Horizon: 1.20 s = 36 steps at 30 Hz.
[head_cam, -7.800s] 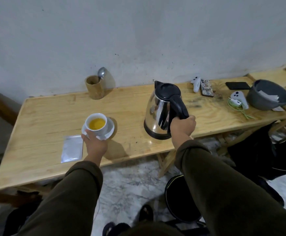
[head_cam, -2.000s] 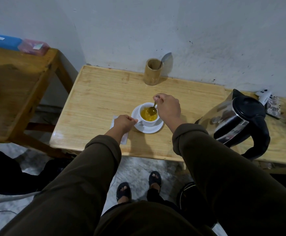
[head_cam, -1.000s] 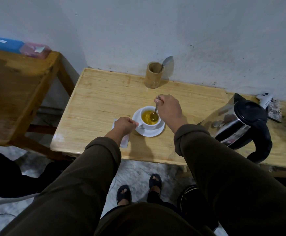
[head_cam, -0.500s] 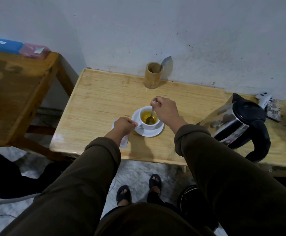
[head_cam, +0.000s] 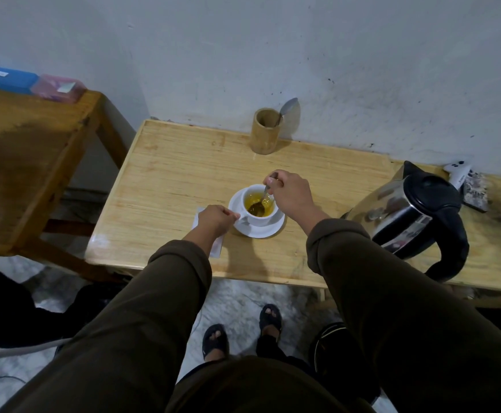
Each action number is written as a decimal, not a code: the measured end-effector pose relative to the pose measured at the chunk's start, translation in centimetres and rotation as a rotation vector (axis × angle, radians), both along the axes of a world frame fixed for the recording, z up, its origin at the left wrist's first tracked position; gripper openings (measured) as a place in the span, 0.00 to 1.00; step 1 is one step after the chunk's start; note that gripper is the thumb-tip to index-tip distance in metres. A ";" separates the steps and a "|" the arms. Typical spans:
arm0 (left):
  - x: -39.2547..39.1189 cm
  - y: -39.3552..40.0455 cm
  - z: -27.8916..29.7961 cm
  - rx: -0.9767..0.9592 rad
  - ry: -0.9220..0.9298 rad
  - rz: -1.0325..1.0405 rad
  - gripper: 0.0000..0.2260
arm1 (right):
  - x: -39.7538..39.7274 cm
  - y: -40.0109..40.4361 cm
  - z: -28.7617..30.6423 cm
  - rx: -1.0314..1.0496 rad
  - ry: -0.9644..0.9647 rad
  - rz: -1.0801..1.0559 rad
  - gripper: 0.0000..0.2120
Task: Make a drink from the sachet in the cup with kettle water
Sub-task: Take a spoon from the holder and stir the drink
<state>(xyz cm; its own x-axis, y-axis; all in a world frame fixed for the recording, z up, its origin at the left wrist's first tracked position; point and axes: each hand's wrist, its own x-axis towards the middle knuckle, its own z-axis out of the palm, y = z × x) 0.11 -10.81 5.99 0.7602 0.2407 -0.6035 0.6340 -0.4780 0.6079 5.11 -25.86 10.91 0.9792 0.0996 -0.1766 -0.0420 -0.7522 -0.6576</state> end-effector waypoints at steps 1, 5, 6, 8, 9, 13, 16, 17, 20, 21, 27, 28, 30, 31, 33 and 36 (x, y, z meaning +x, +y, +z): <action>0.0 0.0 0.0 -0.001 -0.001 0.002 0.17 | 0.0 -0.1 -0.1 -0.029 -0.012 -0.005 0.12; -0.2 -0.1 0.1 0.003 -0.012 -0.003 0.17 | 0.1 -0.5 -0.3 -0.100 -0.082 -0.047 0.13; -0.2 -0.1 0.1 -0.001 -0.014 0.000 0.17 | 0.0 -0.5 -0.3 -0.106 -0.087 -0.052 0.14; -0.2 -0.1 0.1 -0.011 -0.017 0.005 0.17 | 0.0 -0.5 -0.3 -0.095 -0.074 -0.055 0.14; -0.2 -0.1 0.2 -0.009 -0.016 0.004 0.17 | 0.0 -0.5 -0.3 -0.075 -0.060 -0.054 0.14; -0.2 -0.1 0.2 -0.007 -0.014 0.004 0.17 | -0.2 -0.2 -0.2 0.007 -0.002 -0.040 0.13; -0.2 -0.1 0.2 -0.015 -0.013 0.010 0.17 | -0.3 0.1 -0.2 -0.004 -0.006 -0.026 0.13; -0.2 -0.1 0.2 -0.016 -0.011 0.012 0.17 | -0.3 0.1 -0.1 -0.031 -0.022 -0.025 0.13; -0.3 -0.1 0.2 -0.018 -0.008 0.015 0.17 | -0.2 -0.1 -0.2 -0.111 -0.096 -0.028 0.14; -0.3 -0.1 0.3 -0.018 -0.006 0.015 0.17 | -0.2 -0.2 -0.2 -0.131 -0.113 -0.026 0.14; -0.2 -0.1 0.5 -0.012 -0.009 0.013 0.17 | -0.2 -0.1 -0.2 -0.081 -0.052 -0.042 0.14; -0.2 -0.1 0.5 -0.008 -0.009 0.007 0.17 | -0.2 -0.1 -0.2 -0.066 -0.044 -0.039 0.14; -0.2 -0.1 0.6 -0.002 -0.007 -0.001 0.18 | -0.2 -0.1 -0.2 -0.038 -0.016 -0.023 0.14; -0.2 -0.1 0.6 -0.002 -0.007 -0.004 0.18 | -0.1 0.0 -0.1 -0.029 -0.003 -0.012 0.14; -0.2 0.0 0.6 -0.002 -0.005 -0.006 0.18 | 0.0 0.0 -0.1 -0.017 0.010 0.003 0.13; -0.1 0.0 0.6 -0.002 -0.001 -0.005 0.18 | 0.2 -0.1 -0.2 -0.058 -0.010 -0.008 0.13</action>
<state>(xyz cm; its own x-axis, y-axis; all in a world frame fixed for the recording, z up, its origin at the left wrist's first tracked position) -0.03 -10.80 6.54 0.7616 0.2361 -0.6035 0.6314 -0.4798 0.6091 5.32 -26.00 10.68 0.9817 0.0821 -0.1716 -0.0412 -0.7890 -0.6130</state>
